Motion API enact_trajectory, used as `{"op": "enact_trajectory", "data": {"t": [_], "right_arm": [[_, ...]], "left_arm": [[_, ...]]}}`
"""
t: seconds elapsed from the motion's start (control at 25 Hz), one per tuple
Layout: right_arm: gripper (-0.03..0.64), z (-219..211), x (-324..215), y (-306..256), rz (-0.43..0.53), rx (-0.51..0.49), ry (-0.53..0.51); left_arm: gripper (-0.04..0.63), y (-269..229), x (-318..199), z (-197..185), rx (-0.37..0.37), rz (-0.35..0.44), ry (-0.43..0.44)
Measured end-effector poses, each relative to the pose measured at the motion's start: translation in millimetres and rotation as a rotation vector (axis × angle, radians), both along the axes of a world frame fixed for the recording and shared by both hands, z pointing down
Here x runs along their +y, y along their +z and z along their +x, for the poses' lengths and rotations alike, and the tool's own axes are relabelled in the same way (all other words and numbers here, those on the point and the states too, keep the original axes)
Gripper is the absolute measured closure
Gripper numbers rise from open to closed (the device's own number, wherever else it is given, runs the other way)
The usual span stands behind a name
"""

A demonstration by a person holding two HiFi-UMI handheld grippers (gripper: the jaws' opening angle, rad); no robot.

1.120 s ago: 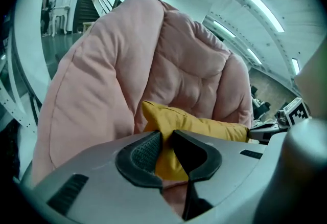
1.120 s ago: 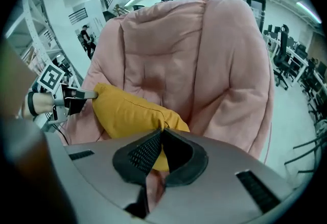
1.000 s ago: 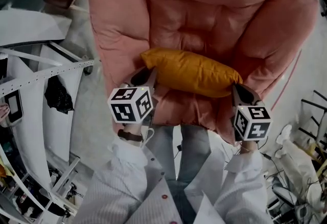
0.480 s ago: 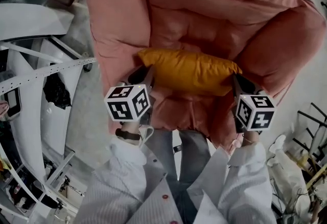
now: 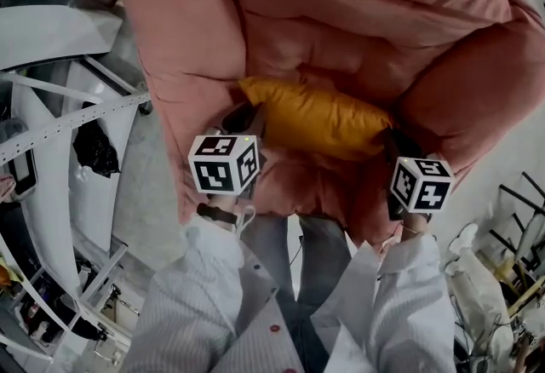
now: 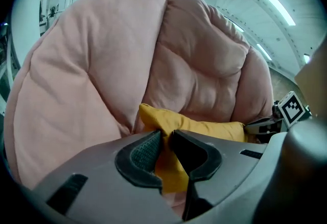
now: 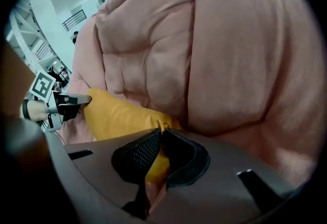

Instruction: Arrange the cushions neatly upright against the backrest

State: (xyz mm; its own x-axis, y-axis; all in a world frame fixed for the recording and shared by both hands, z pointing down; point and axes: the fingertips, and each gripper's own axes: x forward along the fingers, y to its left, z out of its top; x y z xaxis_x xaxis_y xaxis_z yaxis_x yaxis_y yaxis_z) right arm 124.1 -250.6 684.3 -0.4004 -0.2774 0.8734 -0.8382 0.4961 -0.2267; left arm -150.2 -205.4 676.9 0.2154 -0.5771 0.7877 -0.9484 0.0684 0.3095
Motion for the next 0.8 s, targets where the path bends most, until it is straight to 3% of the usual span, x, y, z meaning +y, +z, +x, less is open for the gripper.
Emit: {"op": "enact_trajectory", "data": {"t": [0.32, 0.52, 0.8], "right_arm": [[0.595, -3.2, -2.7, 9.3, 0.001, 0.014, -0.012], [0.595, -2.6, -1.0, 4.1, 0.013, 0.01, -0.006], [0.594, 5.8, -1.5, -27.9, 0.062, -0.053, 0.07]], "left_arm": [[0.502, 9.9, -2.7, -2.0, -0.011, -0.015, 0.005], [0.499, 4.9, -0.1, -3.7, 0.026, -0.002, -0.041], [0.479, -14.7, 8.2, -11.1, -0.03, 0.026, 0.009]]}}
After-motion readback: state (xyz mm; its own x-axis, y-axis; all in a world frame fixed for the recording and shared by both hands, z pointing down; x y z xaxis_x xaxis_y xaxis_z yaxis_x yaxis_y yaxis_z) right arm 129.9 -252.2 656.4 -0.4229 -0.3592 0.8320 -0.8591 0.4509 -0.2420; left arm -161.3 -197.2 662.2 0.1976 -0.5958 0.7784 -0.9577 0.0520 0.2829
